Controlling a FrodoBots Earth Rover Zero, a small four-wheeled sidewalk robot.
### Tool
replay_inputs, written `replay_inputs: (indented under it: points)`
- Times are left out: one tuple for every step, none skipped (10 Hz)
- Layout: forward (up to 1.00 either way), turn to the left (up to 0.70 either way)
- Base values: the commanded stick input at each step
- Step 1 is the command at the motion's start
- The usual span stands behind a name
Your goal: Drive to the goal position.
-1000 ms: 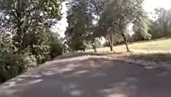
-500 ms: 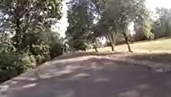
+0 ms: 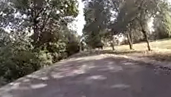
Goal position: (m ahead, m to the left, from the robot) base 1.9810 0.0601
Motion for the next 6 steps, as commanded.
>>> replay_inputs:
  points:
    - [0.7, 0.0]
    - [0.7, 0.0]
    - [0.7, 0.0]
    - [0.7, 0.02]
    - [0.7, 0.08]
    - [0.7, 0.13]
